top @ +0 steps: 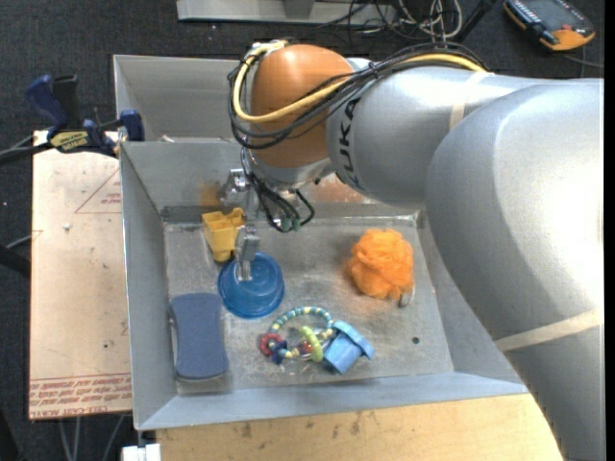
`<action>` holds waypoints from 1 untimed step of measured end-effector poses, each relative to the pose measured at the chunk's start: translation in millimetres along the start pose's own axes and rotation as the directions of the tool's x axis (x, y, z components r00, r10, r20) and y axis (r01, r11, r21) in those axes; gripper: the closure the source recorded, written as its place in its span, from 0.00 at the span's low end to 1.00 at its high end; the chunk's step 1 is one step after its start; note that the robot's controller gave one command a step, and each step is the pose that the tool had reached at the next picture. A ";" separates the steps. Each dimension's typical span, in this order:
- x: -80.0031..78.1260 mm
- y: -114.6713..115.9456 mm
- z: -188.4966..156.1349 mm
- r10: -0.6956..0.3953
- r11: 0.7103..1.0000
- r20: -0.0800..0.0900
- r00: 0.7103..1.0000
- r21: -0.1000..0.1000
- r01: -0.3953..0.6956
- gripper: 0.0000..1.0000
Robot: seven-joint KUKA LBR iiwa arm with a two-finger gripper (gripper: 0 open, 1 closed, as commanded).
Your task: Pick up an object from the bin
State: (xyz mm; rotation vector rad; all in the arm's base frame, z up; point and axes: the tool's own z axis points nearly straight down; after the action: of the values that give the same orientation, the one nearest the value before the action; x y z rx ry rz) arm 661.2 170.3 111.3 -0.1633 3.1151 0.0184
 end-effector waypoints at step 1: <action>-5.8 0.4 9.0 -0.033 0.999 -0.018 0.999 -0.007 0.033 1.00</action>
Offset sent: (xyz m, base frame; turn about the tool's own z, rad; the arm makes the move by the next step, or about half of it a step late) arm 0.0000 0.0000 0.0000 0.0000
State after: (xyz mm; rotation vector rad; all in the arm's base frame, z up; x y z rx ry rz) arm 667.1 171.5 102.5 -0.2162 3.1300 0.0267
